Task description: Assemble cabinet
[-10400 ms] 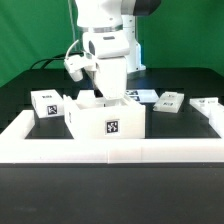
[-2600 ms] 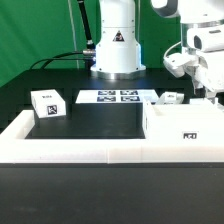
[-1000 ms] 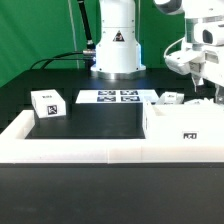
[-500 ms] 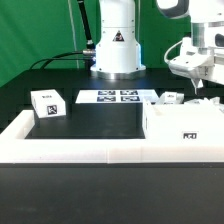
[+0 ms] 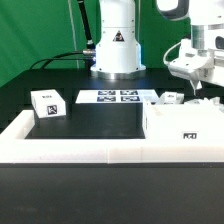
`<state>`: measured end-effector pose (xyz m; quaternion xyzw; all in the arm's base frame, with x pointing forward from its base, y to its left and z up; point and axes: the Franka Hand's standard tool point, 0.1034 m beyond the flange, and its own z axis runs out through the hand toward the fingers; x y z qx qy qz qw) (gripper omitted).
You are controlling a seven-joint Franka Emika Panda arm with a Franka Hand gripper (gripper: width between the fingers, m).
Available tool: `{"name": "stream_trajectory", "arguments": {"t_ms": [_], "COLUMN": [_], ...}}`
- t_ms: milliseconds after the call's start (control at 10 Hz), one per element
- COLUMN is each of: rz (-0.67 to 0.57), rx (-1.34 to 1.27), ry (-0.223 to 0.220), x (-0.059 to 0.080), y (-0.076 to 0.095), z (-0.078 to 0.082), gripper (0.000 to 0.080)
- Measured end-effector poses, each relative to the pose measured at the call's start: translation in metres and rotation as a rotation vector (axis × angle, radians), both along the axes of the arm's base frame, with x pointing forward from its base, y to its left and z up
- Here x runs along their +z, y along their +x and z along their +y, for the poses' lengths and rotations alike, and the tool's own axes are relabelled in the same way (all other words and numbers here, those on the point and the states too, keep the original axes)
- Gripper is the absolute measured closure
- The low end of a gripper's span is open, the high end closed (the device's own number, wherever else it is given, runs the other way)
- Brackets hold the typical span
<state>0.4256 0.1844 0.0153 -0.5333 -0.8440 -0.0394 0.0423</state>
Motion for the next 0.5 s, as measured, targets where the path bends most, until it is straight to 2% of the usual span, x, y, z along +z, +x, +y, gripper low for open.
{"name": "stream_trajectory", "arguments": {"t_ms": [200,500], "rz": [0.009,0.008], "rx": [-0.037,-0.115], "ry": [-0.005,0.001], "x": [-0.0022,-0.0022], "y": [-0.0022,-0.0021], "z": [-0.0060,-0.0058], "gripper": [0.0002,0.0002]}}
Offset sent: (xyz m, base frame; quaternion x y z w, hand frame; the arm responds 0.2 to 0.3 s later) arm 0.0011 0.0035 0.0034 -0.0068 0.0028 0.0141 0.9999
